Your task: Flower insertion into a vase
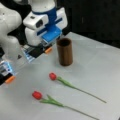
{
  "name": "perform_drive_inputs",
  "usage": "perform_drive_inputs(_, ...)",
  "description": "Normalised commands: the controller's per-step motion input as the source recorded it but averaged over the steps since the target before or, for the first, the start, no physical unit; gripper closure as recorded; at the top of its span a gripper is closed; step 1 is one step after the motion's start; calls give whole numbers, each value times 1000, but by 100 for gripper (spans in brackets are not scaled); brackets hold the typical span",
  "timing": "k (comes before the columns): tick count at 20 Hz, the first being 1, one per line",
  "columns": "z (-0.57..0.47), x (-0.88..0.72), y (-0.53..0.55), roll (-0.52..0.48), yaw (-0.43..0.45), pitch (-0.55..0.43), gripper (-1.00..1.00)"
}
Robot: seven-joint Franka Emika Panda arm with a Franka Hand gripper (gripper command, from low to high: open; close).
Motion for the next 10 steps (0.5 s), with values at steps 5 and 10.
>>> perform_drive_inputs(5, -42, 20, 4, 10, 192, 136, -100)
perform_drive_inputs(10, -183, 86, -6, 4, 122, 82, -100)
